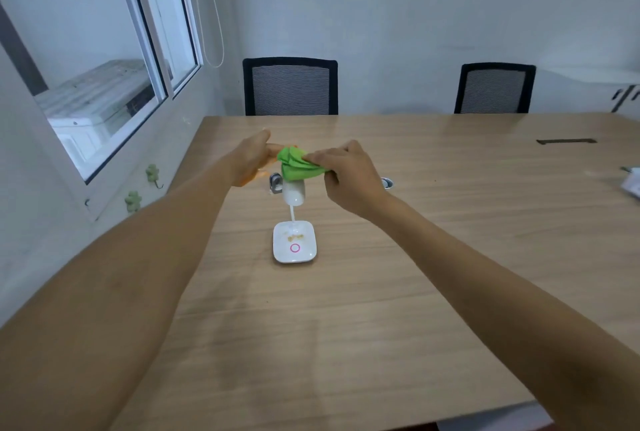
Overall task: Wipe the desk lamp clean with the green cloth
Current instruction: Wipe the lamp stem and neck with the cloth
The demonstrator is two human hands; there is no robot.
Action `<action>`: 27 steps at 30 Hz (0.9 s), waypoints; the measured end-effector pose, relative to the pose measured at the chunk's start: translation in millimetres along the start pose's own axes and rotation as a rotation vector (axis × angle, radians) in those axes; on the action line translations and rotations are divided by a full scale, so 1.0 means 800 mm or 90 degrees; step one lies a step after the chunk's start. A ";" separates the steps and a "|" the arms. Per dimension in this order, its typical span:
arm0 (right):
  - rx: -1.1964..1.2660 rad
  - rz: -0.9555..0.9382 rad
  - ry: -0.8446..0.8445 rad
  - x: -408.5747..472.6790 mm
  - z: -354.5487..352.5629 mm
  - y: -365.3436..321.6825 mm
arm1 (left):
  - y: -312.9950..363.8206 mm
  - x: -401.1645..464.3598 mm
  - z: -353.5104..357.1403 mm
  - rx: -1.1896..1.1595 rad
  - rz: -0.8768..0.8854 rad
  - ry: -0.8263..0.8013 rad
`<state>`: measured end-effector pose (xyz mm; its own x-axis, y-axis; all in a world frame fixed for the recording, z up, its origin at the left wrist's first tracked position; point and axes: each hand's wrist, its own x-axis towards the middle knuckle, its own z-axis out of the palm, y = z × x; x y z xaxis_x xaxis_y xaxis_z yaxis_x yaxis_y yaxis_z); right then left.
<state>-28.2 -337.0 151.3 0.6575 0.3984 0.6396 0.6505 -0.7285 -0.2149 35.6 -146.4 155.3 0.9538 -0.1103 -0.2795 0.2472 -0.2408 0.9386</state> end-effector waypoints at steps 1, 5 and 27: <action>-0.006 -0.019 -0.006 -0.003 -0.003 -0.001 | 0.000 0.000 0.000 0.004 0.006 -0.011; -0.030 -0.101 -0.024 -0.027 -0.017 -0.004 | 0.000 -0.002 0.003 0.022 0.035 0.004; -0.001 -0.108 0.012 -0.055 0.005 -0.010 | -0.002 -0.004 0.007 -0.017 0.026 0.036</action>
<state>-60.5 -346.6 122.0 0.5306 0.5053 0.6805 0.7512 -0.6522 -0.1015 30.9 -151.1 153.8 0.9712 -0.0653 -0.2291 0.2108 -0.2119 0.9543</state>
